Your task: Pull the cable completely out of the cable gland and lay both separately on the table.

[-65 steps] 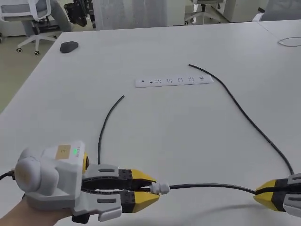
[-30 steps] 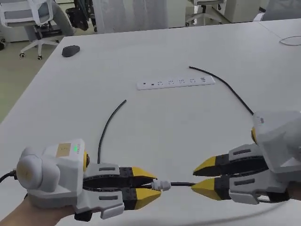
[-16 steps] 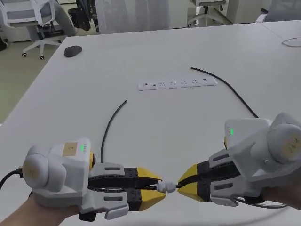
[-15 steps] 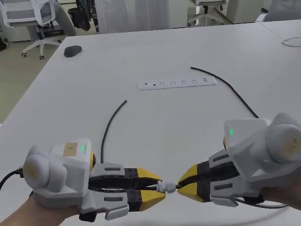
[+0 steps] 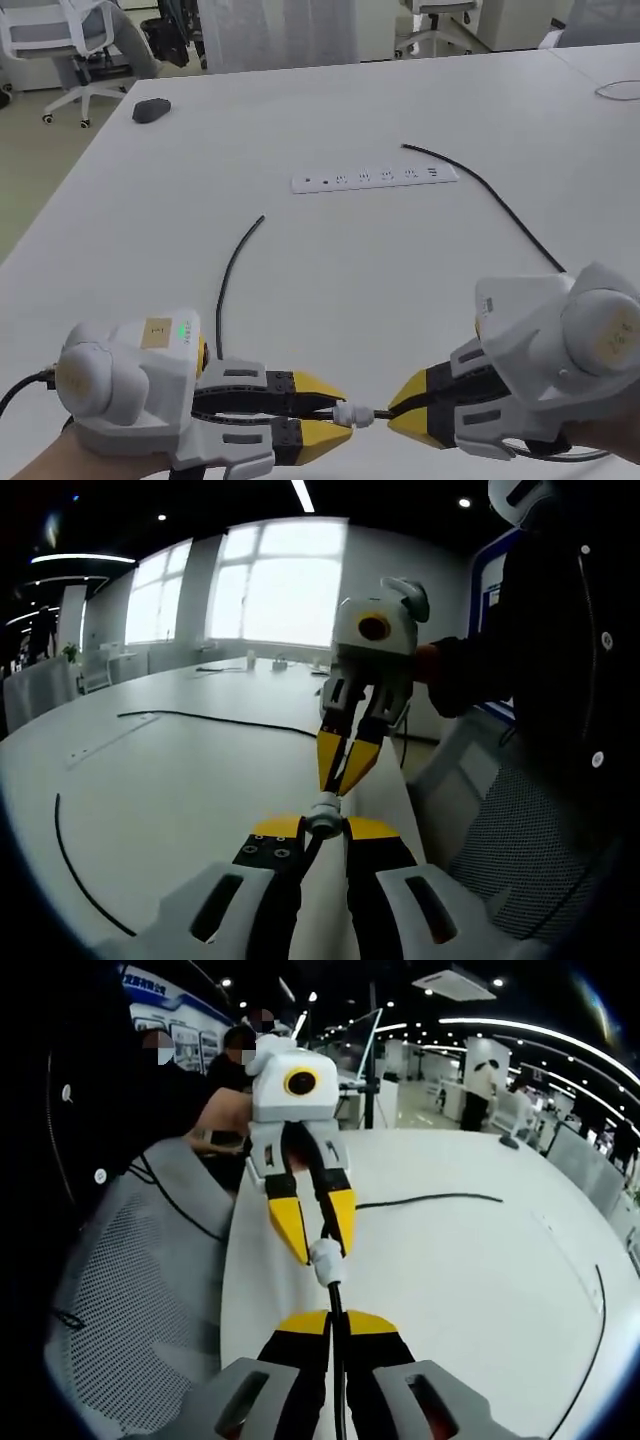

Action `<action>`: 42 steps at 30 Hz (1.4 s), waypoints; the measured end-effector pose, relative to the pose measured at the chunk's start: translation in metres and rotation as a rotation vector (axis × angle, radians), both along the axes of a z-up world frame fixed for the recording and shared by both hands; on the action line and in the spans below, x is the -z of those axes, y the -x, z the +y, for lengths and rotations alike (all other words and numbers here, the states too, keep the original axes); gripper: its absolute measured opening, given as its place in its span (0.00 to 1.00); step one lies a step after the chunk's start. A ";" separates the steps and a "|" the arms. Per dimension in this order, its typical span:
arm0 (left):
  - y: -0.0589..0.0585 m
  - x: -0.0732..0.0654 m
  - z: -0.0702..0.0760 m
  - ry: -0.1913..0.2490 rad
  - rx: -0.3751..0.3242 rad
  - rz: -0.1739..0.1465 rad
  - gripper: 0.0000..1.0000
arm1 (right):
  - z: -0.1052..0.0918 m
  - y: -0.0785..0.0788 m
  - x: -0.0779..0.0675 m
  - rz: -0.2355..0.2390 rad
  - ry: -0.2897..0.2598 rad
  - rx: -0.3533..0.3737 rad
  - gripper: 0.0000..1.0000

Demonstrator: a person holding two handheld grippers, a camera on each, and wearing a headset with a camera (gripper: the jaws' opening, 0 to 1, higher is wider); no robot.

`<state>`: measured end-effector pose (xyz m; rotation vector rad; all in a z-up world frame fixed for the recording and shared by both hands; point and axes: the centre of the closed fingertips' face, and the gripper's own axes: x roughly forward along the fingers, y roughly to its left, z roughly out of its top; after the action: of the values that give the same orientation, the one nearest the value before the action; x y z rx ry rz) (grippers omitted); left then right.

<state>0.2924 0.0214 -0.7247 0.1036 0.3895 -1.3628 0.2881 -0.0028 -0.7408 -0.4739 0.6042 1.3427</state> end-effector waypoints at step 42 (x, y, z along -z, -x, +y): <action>-0.015 0.000 0.018 -0.024 -0.058 -0.021 0.15 | -0.144 -0.023 0.053 0.067 0.137 0.418 0.00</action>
<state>0.3071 0.0396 -0.7243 0.1252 0.3884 -1.2987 0.3116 -0.1469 -0.7935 -0.3879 0.8057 0.9260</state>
